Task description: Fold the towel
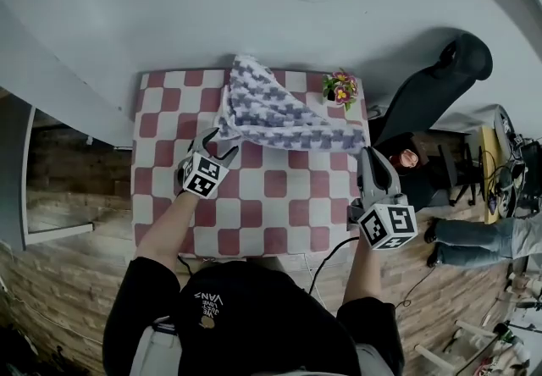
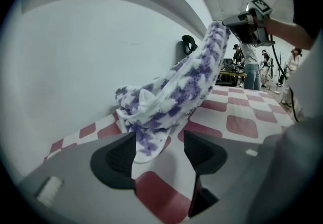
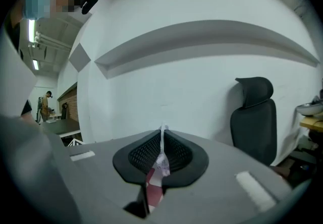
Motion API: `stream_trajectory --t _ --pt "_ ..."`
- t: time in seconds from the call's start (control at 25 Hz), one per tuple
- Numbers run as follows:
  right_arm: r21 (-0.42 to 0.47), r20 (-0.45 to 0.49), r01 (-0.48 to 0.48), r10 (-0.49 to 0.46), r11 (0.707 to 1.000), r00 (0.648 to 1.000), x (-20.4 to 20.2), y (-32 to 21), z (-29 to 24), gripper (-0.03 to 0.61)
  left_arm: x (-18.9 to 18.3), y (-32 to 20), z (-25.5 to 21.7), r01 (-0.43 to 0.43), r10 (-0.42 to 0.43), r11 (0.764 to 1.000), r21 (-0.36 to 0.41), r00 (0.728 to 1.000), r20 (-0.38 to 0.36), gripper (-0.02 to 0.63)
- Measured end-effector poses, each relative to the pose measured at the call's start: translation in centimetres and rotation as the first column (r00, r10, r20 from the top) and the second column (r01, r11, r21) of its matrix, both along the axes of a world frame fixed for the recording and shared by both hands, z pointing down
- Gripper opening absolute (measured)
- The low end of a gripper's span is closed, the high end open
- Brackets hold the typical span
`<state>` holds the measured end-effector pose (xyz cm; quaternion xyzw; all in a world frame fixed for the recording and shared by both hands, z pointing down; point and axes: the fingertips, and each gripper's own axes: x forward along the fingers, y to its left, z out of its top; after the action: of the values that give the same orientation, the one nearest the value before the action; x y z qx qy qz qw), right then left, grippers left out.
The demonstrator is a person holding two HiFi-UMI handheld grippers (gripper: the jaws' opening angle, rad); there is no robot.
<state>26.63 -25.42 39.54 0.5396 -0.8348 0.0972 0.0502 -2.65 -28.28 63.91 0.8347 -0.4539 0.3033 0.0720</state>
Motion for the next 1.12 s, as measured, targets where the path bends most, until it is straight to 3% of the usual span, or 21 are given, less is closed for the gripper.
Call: stream_trajectory --t 0.28,0.48,0.76,0.88,0.96,1.12 --pt "-0.007 -0.009 -0.168 0.168 0.986 0.986 6.5 4.6 -0.6 0.026 2.4 -2.1 -0.4 -0.031 0.030 0.999 0.028 0.999 0.042 0.273" --pt "-0.033 -0.019 -0.281 0.280 0.959 0.960 10.7 7.2 0.7 0.026 0.6 -4.3 1.5 0.079 -0.075 0.996 -0.041 0.994 0.082 0.279" --pt "-0.071 -0.036 -0.363 0.362 0.929 0.932 13.9 9.3 2.2 0.026 -0.7 -5.4 2.8 0.169 -0.171 0.977 -0.129 0.985 -0.008 0.279" --pt "-0.081 -0.036 -0.379 0.377 0.922 0.925 14.3 9.4 2.9 0.026 -0.3 -5.2 3.4 0.138 -0.142 0.978 -0.156 0.990 -0.019 0.217" --pt "-0.083 -0.037 -0.385 0.384 0.919 0.923 14.3 9.2 3.2 0.026 -0.2 -5.1 3.1 0.118 -0.123 0.981 -0.155 0.992 -0.021 0.057" --pt "-0.074 -0.051 -0.399 0.396 0.914 0.917 14.2 8.8 3.4 0.026 -2.2 -5.6 -1.6 0.127 -0.127 0.992 -0.018 0.992 -0.021 0.041"
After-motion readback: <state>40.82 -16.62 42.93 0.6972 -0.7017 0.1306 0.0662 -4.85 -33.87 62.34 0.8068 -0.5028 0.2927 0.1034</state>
